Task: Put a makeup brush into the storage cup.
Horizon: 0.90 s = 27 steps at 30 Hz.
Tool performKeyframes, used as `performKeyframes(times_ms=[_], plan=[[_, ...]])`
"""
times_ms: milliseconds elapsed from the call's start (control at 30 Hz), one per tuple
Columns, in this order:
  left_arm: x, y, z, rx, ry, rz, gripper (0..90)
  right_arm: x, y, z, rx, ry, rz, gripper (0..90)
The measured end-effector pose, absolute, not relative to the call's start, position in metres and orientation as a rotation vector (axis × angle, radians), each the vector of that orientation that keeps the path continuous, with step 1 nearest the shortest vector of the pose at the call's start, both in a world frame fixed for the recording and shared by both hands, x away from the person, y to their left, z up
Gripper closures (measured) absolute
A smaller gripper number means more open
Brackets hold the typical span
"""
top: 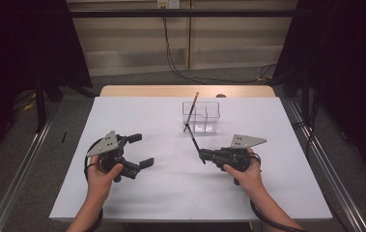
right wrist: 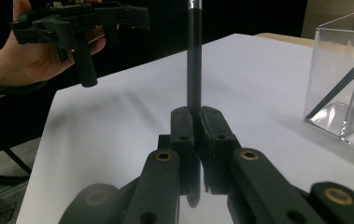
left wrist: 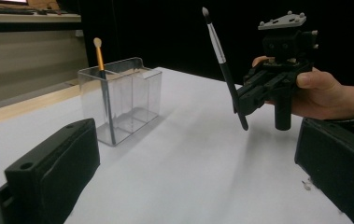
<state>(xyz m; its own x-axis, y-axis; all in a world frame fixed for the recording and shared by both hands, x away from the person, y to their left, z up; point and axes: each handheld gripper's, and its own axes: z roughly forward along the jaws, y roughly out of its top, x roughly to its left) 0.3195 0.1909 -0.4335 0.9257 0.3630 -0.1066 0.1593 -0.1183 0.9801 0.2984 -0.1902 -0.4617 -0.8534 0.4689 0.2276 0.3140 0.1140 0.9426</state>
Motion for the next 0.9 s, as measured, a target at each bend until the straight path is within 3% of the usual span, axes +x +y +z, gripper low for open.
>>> performKeyframes(times_ms=[900], plan=[[0.333,0.139,-0.436,1.679,0.353,0.097,0.0,0.299,-0.187,-0.463,0.799,2.249,1.852,84.6]])
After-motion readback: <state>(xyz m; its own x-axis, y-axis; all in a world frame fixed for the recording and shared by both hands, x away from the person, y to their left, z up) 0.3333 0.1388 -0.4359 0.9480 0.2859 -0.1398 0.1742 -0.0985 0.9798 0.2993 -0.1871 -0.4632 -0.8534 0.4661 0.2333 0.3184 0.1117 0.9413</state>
